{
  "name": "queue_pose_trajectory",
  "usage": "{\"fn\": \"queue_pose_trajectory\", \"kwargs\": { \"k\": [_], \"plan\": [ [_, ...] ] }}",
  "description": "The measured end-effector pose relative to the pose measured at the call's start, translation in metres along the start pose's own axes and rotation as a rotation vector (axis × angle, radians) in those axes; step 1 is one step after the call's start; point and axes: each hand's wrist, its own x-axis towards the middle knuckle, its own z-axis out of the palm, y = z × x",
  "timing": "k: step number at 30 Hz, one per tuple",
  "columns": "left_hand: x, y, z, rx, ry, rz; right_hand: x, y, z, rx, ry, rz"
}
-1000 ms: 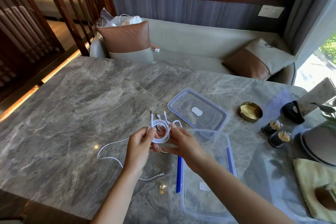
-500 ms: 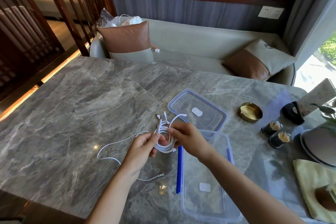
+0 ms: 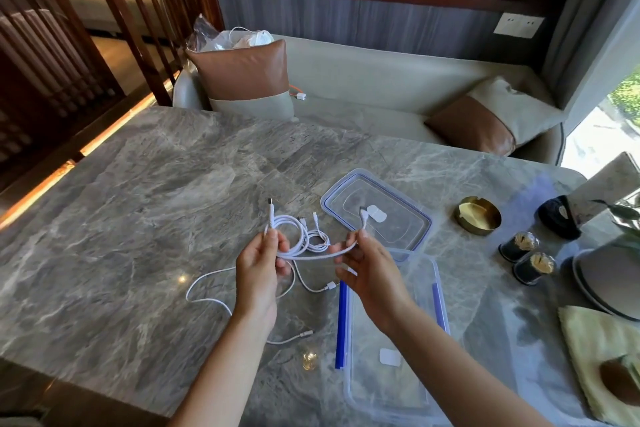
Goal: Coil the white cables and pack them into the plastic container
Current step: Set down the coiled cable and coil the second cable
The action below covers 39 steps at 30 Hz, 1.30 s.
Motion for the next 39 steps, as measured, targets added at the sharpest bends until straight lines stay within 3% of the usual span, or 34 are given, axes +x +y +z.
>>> {"fn": "queue_pose_trajectory", "kwargs": {
  "k": [5, 10, 15, 20, 24, 27, 34, 39],
  "plan": [
    [0.004, -0.008, -0.004, 0.168, 0.019, 0.115, -0.014, -0.012, -0.002, -0.469, -0.298, -0.138],
    [-0.003, -0.015, -0.001, 0.278, -0.037, 0.195, -0.016, -0.024, 0.004, -0.638, -0.456, -0.127],
    [-0.008, -0.009, -0.004, 0.330, -0.160, 0.293, -0.012, -0.023, 0.006, -0.628, -0.343, 0.026],
    [-0.013, -0.002, -0.002, 0.356, -0.432, 0.246, -0.006, -0.006, 0.002, -0.444, -0.095, -0.010],
    [-0.017, -0.004, 0.000, 0.386, -0.533, 0.202, -0.001, -0.002, 0.000, -0.584, -0.219, -0.084],
    [-0.020, -0.005, -0.001, 0.383, -0.522, 0.194, 0.004, -0.003, -0.003, -0.692, -0.302, 0.023],
    [-0.016, 0.004, -0.004, 0.215, -0.391, 0.025, 0.014, -0.009, -0.030, -0.573, -0.473, 0.086],
    [-0.003, 0.013, -0.017, 0.195, -0.332, 0.041, 0.027, -0.011, -0.059, -0.659, -0.335, -0.028]
  ]
}}
